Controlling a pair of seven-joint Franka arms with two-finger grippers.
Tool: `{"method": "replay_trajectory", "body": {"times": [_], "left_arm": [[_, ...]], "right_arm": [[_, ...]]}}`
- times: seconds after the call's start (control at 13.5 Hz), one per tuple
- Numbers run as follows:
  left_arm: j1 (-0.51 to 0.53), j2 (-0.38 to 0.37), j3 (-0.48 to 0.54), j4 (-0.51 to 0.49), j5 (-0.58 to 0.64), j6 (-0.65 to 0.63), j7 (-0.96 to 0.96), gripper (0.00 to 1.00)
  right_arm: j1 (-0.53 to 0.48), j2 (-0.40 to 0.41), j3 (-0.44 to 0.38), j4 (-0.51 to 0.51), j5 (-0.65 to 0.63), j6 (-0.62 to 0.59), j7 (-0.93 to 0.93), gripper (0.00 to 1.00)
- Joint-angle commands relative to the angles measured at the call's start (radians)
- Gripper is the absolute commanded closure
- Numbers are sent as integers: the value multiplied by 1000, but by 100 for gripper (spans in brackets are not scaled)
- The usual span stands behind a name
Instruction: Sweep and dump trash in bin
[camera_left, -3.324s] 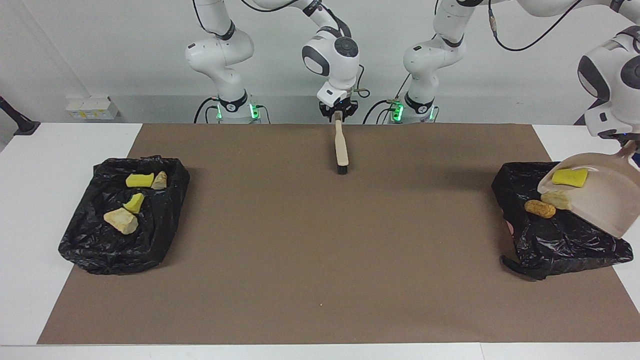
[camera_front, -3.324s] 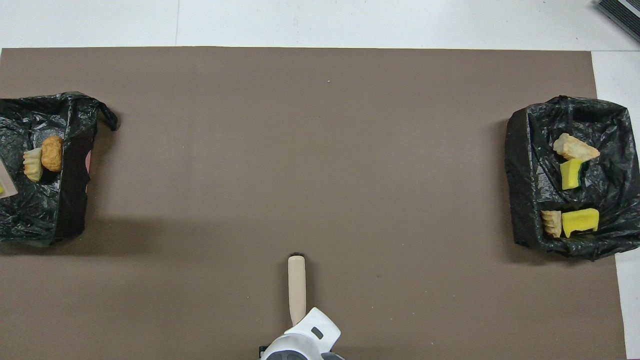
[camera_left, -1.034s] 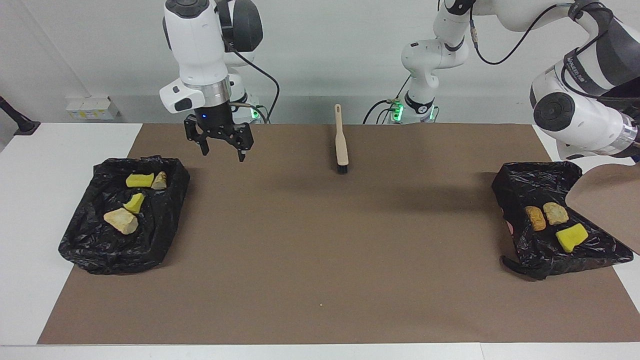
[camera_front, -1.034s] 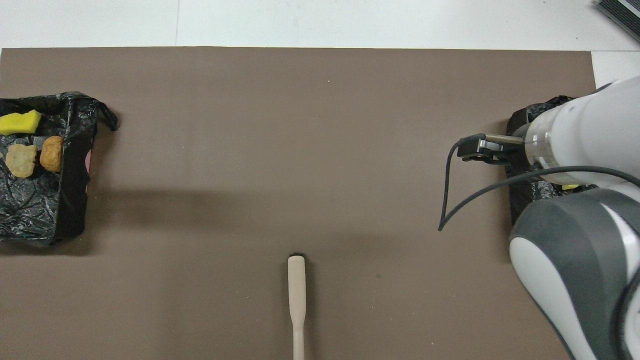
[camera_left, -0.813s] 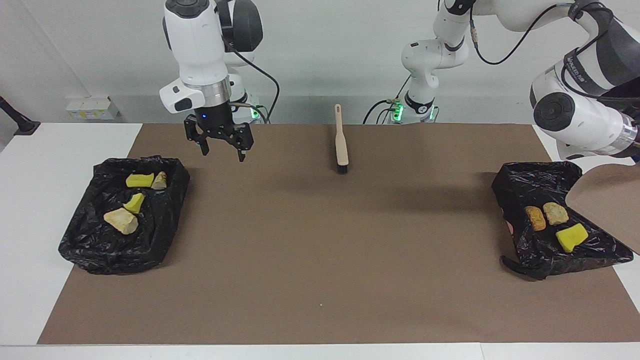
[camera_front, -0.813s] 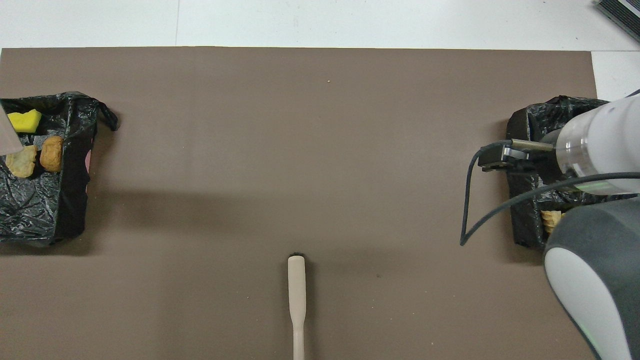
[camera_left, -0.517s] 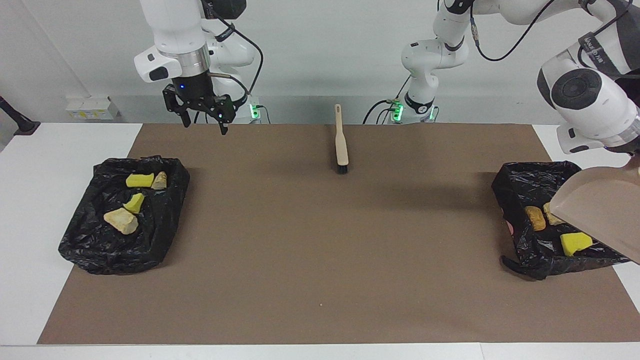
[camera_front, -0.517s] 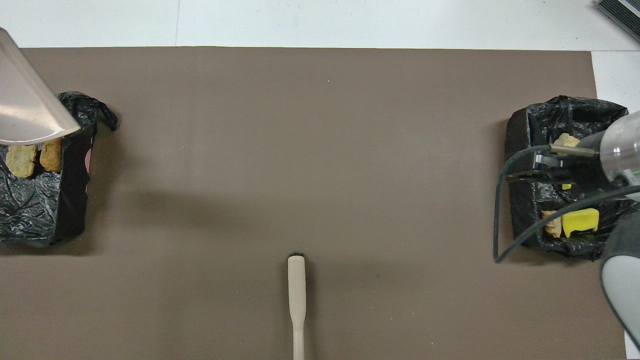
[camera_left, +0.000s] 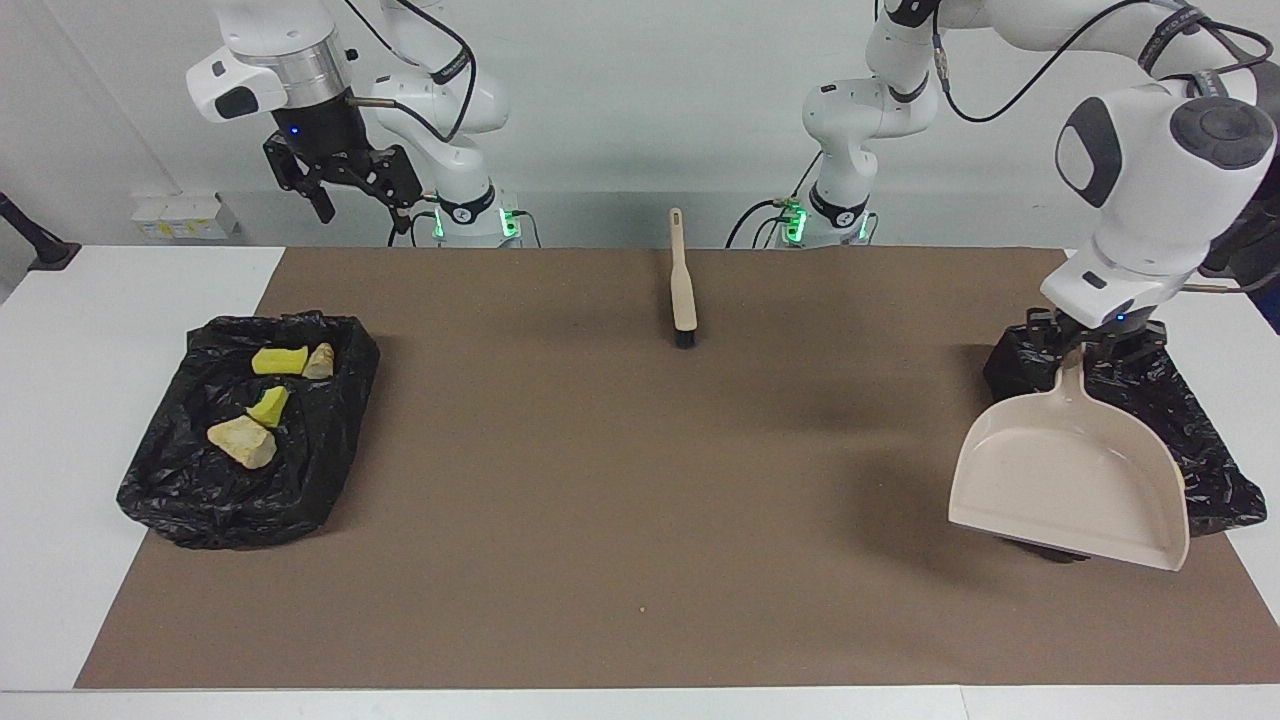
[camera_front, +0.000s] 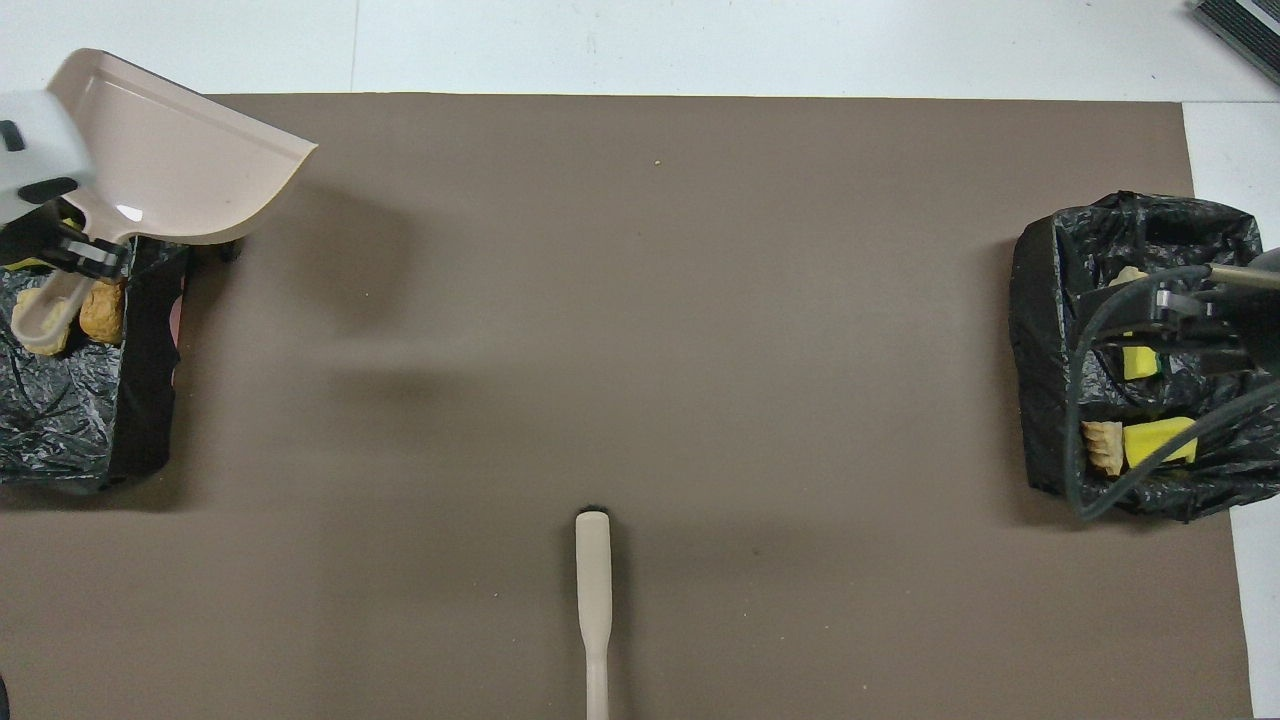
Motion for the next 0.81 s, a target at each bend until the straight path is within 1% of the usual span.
{"method": "replay_trajectory", "body": {"times": [0.0,0.15,0.22,0.3,0.44,0.59,0.66,0.74], "left_arm": [[-143,-58,13,-129,-51,101,-299,100],[-199,-83,13,-185,-115,132,-366,100],[-242,-67,13,-188,-129,145,-439,100],[-300,-46,13,-197,-131,204,-552,100],[-414,-3,13,-211,-131,314,-695,100],[-499,35,13,-211,-147,373,-763,100],[-531,49,13,-226,-150,410,-791,100],[-551,61,13,-243,-152,463,-777,100]], "right_arm": [[10,38,-12,73,-21,-28,-41,0],[11,39,-12,70,-21,-23,-62,0],[13,38,-12,68,-18,-15,-62,0],[13,38,-14,67,-16,-14,-62,0],[2,24,-21,64,-15,-15,-64,0],[-1,22,-23,61,-8,-17,-61,0],[-2,22,-24,62,-1,-14,-64,0],[-3,27,-24,59,1,-14,-53,0]]}}
